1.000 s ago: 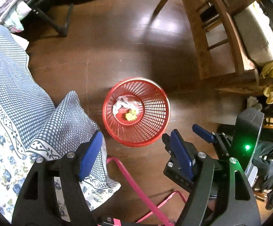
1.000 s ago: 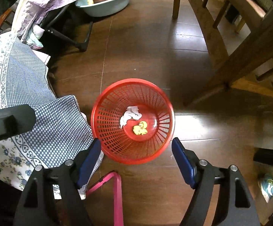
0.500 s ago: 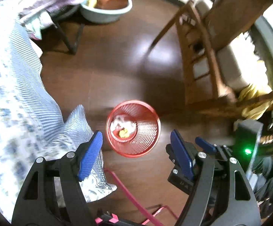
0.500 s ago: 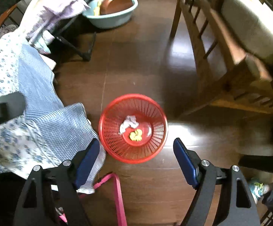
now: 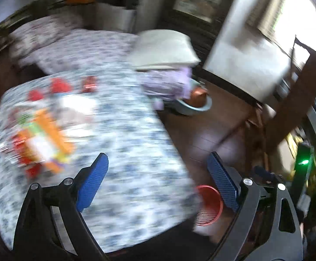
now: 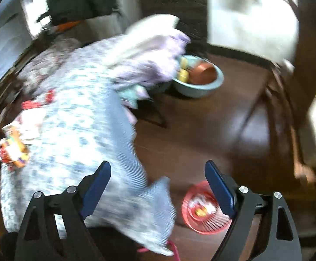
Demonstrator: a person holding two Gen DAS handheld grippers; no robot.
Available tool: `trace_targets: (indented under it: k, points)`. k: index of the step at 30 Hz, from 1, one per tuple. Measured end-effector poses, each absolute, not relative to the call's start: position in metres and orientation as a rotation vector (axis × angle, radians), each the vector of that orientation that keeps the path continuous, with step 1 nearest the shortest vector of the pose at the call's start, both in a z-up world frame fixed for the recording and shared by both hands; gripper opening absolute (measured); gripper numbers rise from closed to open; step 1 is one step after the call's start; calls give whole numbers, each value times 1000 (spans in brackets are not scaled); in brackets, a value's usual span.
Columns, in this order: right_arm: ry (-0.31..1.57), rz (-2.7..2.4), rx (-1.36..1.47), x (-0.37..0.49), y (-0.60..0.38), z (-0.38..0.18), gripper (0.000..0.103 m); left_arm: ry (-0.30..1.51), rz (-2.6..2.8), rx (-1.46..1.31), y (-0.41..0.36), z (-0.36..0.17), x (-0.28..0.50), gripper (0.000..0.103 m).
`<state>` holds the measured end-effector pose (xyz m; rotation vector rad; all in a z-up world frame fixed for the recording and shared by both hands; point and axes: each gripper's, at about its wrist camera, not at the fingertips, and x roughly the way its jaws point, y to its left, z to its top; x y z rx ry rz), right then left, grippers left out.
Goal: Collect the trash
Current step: 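Move both open tools back up to the trash on the bed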
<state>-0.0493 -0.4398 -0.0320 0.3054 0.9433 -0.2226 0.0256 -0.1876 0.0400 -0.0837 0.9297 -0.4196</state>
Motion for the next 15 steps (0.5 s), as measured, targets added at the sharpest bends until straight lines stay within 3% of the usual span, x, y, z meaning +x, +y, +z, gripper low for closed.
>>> trace_targets:
  k: [7, 15]
  points:
    - [917, -14, 215, 7, -341, -12, 90, 928, -180, -132, -71, 20, 44, 91]
    - [919, 63, 180, 36, -258, -51, 90, 936, -22, -134, -2, -16, 65, 91]
